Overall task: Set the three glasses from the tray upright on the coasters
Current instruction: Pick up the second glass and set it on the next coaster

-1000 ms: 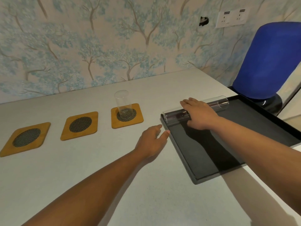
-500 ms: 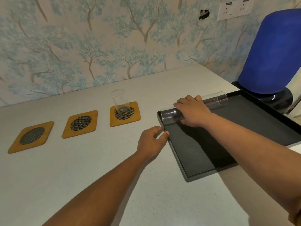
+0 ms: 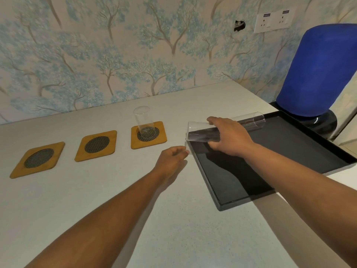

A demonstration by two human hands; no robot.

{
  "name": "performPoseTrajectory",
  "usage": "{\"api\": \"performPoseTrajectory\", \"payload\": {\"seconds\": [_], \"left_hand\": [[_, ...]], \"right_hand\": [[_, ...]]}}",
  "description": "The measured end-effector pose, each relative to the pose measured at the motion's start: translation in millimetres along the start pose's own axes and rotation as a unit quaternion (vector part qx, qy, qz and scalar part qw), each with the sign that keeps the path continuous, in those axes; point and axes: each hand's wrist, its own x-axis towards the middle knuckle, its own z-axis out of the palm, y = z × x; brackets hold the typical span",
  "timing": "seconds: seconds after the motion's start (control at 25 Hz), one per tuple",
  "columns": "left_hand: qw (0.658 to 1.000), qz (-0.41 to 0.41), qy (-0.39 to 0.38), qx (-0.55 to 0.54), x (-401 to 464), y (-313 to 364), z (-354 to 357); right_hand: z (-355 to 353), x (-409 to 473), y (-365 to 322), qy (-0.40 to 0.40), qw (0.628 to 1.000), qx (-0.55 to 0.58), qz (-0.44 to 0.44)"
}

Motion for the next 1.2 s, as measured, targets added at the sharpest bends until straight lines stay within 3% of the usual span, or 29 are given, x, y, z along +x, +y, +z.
{"api": "performPoseTrajectory", "payload": {"seconds": [0.2,0.28,0.4,0.6,0.8,1.08,1.2], "left_hand": [[0.997,0.007,0.071,-0.009,-11.1,6.5,-62.9],[0.989,0.042,0.11,0.089,-19.3,8.3,-103.0],[0.917,0.092,0.169,0.35,-37.8,6.1,-170.8],[0.847,0.143,0.209,0.467,-67.1,-1.2,-287.3],[0.827,0.125,0.189,0.514,-62.9,-8.1,-366.7],[0.752,0.168,0.136,0.623,-19.7,3.9,-397.1],[0.757,0.174,0.141,0.614,-14.5,-9.2,-397.1]], "right_hand": [[21.8,6.1,-51.7,-0.01,0.981,0.191,0.025],[35.9,11.7,-82.8,-0.01,0.966,0.259,0.028],[60.3,21.4,-134.5,-0.021,0.93,0.364,0.033],[108.8,49.2,-233.6,-0.034,0.877,0.478,0.037],[159.0,88.0,-306.8,-0.017,0.85,0.522,0.073],[206.4,136.2,-343.4,0.032,0.879,0.464,0.107],[218.5,150.6,-345.0,0.034,0.883,0.45,0.128]]}}
